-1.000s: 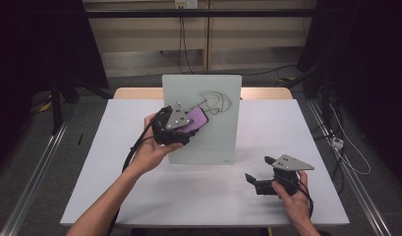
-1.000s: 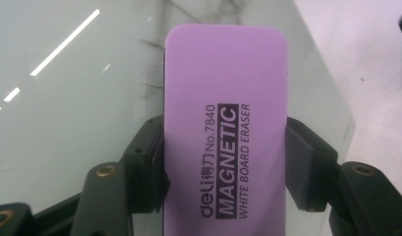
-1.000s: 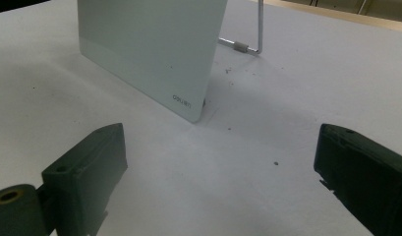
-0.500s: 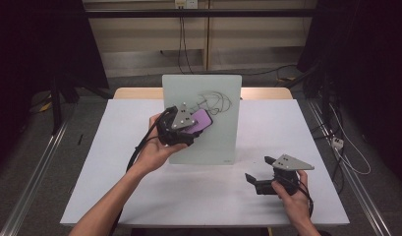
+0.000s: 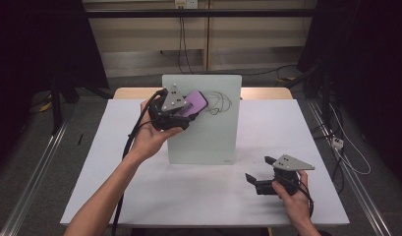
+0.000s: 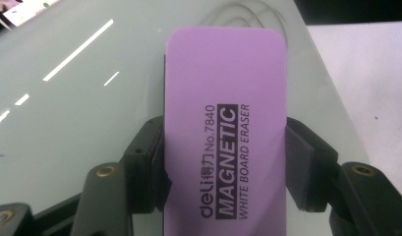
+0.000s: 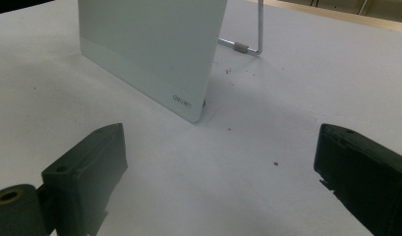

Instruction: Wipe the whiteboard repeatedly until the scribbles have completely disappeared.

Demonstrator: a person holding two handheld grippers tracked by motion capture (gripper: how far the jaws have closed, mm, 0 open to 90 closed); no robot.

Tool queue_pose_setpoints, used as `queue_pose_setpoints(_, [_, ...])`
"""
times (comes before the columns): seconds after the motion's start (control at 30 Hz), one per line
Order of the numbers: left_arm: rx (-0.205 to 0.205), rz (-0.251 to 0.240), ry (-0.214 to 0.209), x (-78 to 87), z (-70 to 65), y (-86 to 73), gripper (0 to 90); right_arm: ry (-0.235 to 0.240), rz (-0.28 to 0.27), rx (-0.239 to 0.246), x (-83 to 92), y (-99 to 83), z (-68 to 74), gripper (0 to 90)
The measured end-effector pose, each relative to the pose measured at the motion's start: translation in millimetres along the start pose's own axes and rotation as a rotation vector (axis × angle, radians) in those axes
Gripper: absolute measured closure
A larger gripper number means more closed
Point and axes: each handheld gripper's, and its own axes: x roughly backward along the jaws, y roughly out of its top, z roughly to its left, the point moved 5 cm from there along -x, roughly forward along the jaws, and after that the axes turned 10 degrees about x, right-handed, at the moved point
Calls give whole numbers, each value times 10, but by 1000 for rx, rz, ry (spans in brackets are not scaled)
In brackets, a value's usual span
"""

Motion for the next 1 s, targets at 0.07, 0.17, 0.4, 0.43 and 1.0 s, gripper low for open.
queue_pose_setpoints(0.07, [11, -10, 3, 17, 31, 28, 411, 1, 2, -1, -1, -1, 2, 55])
queue_pose_setpoints(0.17, [15, -18, 11, 38, 68, 81, 411, 0, 2, -1, 0, -1, 2, 55])
queue_pose_setpoints(0.4, [21, -35, 24, 41, 92, 146, 411, 1, 4, -1, -5, -1, 4, 55])
queue_pose_setpoints(0.43, [22, -37, 24, 41, 91, 142, 411, 1, 4, -1, -5, -1, 4, 55])
queue_pose_setpoints(1.0, [-28, 9, -1, -98, -99, 72, 410, -1, 2, 0, -1, 0, 4, 55])
